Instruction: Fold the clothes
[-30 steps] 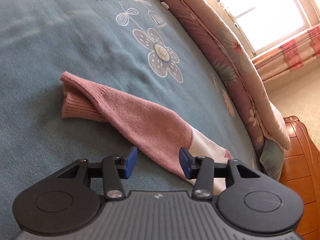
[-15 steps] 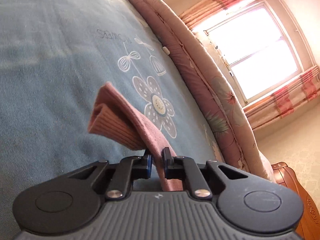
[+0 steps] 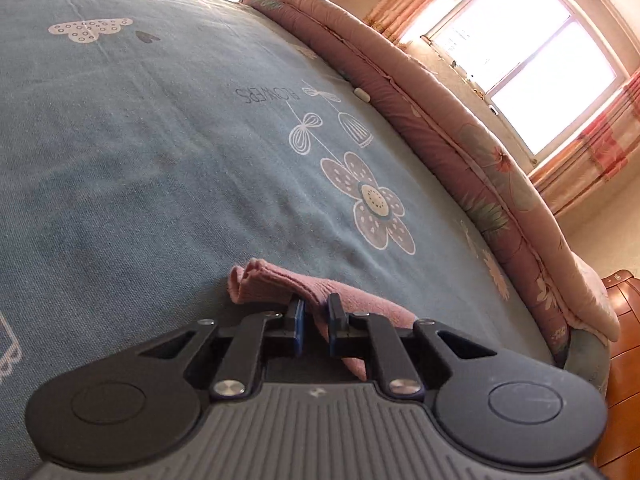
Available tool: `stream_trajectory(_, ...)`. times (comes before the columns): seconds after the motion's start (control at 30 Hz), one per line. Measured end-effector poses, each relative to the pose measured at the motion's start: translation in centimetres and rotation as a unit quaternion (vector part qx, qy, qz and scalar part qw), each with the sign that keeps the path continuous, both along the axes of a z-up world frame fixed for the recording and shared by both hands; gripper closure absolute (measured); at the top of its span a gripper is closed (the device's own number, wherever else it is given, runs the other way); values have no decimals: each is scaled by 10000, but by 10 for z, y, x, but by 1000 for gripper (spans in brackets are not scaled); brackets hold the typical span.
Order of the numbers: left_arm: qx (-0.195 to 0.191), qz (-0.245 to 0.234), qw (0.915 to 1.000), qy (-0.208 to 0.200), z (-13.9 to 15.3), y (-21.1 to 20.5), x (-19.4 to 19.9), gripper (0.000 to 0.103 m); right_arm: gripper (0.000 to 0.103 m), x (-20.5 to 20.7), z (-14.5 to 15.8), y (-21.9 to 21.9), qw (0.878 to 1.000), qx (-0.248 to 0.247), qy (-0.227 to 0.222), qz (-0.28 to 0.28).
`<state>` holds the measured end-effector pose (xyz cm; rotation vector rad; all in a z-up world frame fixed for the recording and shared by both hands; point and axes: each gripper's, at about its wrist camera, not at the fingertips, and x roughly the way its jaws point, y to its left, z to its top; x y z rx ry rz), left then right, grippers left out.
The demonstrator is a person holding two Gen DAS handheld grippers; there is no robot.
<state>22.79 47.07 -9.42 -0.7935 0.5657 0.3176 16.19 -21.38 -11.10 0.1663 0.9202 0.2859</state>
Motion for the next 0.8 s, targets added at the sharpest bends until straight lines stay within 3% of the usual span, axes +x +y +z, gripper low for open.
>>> stream_trajectory(0.1, 179, -303, 9994, 63, 11, -18, 3, 91, 2, -4, 4, -2, 10000, 38, -54, 1)
stream_trajectory(0.23, 265, -921, 9954, 38, 28, -55, 3, 76, 2, -12, 13, -6, 9997, 108, -209, -2)
stream_trajectory(0.37, 117, -1732, 9848, 104, 33, -110, 10, 71, 2, -20, 19, -12, 9993, 231, -296, 34)
stream_trajectory(0.43, -121, -2173, 9759, 123, 30, -144, 13, 63, 2, -24, 19, -15, 9990, 315, -305, 54)
stream_trajectory(0.63, -934, -3222, 9416, 296, 4, -244, 5, 57, 1, -41, 13, -21, 9982, 519, -199, 204)
stream_trajectory(0.73, -1395, -3441, 9273, 470, -19, -283, 0, 56, 1, -49, 6, -26, 9977, 621, -99, 236)
stream_trajectory(0.8, -1682, -3436, 9223, 543, -35, -302, -3, 56, 1, -53, 4, -30, 9972, 702, -103, 230)
